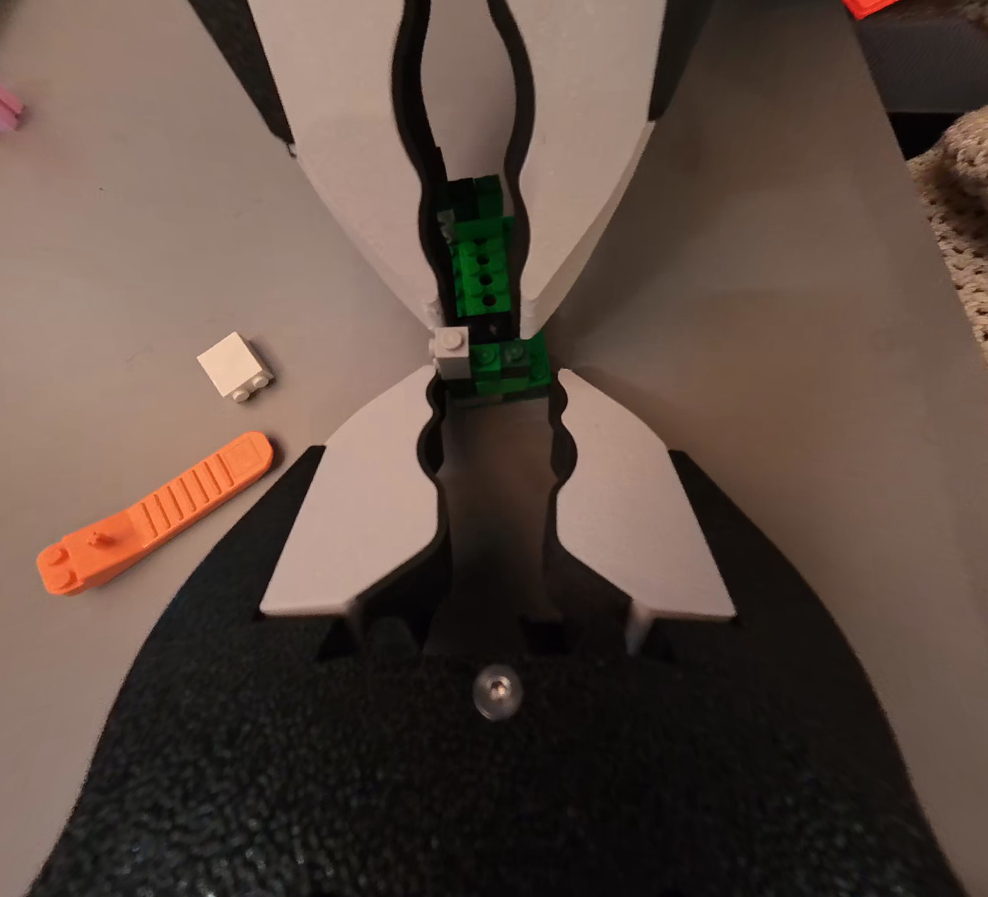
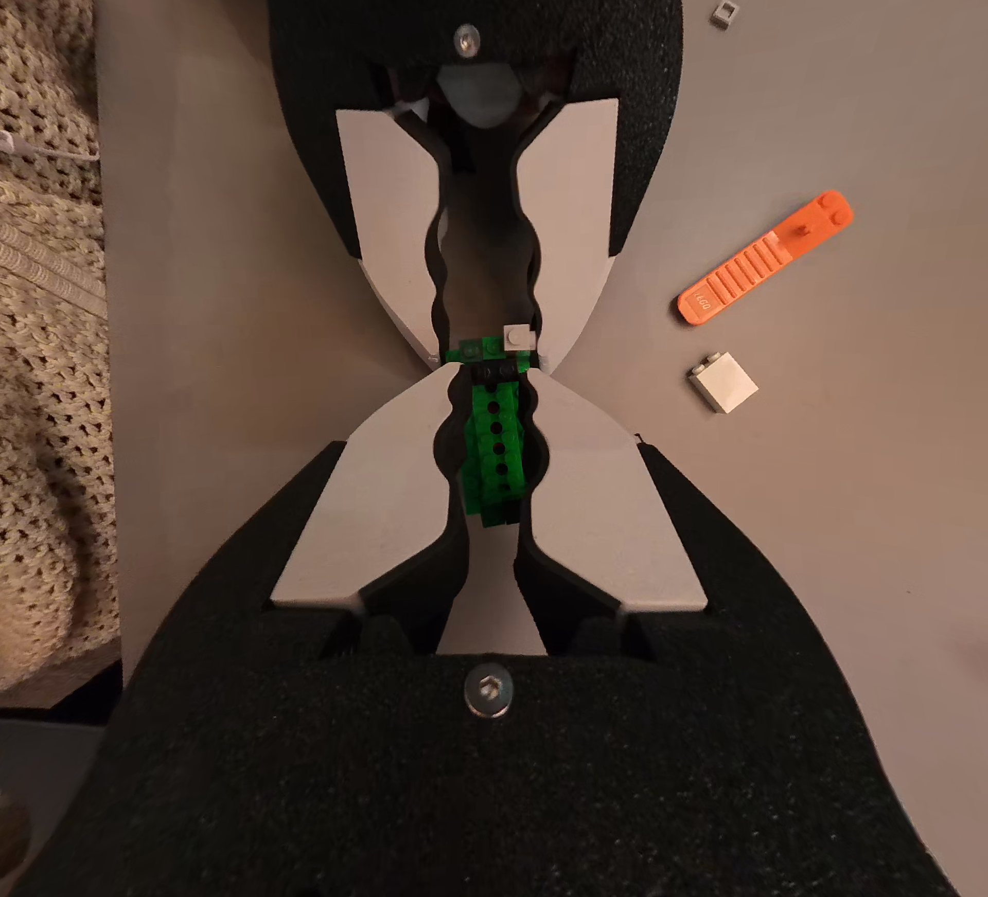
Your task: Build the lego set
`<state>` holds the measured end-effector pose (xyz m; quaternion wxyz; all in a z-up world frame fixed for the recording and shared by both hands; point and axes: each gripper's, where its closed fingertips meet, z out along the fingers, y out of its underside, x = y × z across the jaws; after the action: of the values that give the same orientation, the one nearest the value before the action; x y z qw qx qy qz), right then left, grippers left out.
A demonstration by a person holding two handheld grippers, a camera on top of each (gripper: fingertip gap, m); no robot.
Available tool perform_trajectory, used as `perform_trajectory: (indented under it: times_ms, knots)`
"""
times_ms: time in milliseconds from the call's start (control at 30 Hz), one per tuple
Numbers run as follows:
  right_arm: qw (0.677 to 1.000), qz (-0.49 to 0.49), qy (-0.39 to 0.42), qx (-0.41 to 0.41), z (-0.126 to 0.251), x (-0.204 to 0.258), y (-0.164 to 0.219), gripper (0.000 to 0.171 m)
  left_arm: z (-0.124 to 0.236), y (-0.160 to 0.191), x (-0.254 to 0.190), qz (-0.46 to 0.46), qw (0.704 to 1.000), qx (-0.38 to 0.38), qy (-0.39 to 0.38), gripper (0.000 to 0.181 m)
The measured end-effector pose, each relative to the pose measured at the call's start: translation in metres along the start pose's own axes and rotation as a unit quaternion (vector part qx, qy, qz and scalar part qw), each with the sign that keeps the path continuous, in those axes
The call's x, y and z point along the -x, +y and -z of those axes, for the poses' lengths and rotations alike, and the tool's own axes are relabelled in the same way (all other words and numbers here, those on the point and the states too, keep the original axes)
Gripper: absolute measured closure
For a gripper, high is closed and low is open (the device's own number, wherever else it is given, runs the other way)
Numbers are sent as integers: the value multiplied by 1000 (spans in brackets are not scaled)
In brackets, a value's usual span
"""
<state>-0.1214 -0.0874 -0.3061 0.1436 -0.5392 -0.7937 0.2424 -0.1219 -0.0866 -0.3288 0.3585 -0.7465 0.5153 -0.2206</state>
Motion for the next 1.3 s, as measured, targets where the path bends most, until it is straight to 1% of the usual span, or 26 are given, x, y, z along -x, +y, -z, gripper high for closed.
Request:
perform_trajectory:
  times_ms: [167, 333, 633, 967, 1100, 1300]
  knots:
    - [1000, 1, 13, 4, 1, -1, 1, 155, 0, 0, 0, 3, 1000, 0, 1, 144]
    - [1000, -16, 3, -12, 5, 1, 0, 155, -1, 0, -1, 3, 1000, 0, 2, 144]
    - [1000, -12, -3, -16, 5, 4, 0, 155, -1, 0, -2, 3, 1000, 0, 4, 144]
    - [1000, -14, -18, -3, 3, 6, -1, 155, -1, 0, -3, 3, 1000, 1, 5, 144]
    - [999, -27, -30, -23, 8, 7, -6, 155, -1, 0, -2, 3, 1000, 1, 5, 144]
    - [999, -20, -19, -18, 6, 7, -6, 155, -1, 0, -2, 3, 1000, 1, 5, 144]
